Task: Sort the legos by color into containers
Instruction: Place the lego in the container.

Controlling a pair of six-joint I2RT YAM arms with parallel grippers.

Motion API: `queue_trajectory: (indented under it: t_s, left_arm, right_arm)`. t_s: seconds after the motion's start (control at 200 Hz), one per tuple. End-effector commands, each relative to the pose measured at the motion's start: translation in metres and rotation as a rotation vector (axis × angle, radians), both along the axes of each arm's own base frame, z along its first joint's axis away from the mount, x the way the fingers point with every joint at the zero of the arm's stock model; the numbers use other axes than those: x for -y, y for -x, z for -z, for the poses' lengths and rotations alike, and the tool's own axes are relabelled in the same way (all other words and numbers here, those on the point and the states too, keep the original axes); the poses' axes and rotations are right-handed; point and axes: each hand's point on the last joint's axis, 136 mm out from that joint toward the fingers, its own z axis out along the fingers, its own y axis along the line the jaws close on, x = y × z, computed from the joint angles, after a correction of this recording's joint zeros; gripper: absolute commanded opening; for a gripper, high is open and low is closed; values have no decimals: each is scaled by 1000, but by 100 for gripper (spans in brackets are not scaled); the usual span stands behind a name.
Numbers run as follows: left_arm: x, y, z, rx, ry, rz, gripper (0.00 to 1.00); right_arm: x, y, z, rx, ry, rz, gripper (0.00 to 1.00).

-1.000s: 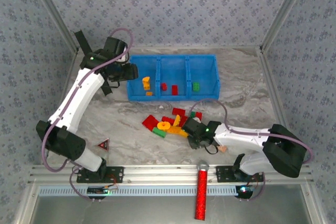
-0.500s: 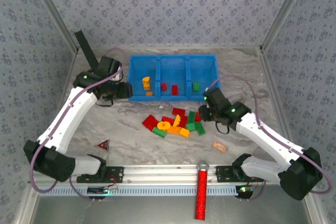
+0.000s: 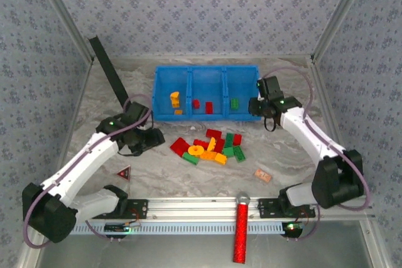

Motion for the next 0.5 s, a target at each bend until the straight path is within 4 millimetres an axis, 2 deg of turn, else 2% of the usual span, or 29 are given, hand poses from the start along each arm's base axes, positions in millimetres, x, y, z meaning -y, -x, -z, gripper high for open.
queue_trajectory:
  t_s: [0.0,0.045,0.06,0.1,0.31,0.495]
  left_arm:
    - [27,-3,-1,-5,111,-52,66]
    - [33,-1,2,-15,124,-49,66]
    - [36,-1,3,-17,128,-49,66]
    - [41,1,4,-21,135,-43,67]
    - [68,4,7,-39,125,13,67]
    - [92,-6,-3,44,36,254,66]
  right_arm:
    - [-11,-32,-14,58,-23,-64,32]
    - [-13,-38,-6,41,-23,-73,32]
    - [-15,-45,-14,59,-28,-76,32]
    - [-18,-53,-11,55,-30,-85,32]
    - [-29,-81,15,11,-26,-110,32]
    - [-34,-96,38,-40,-22,-123,34]
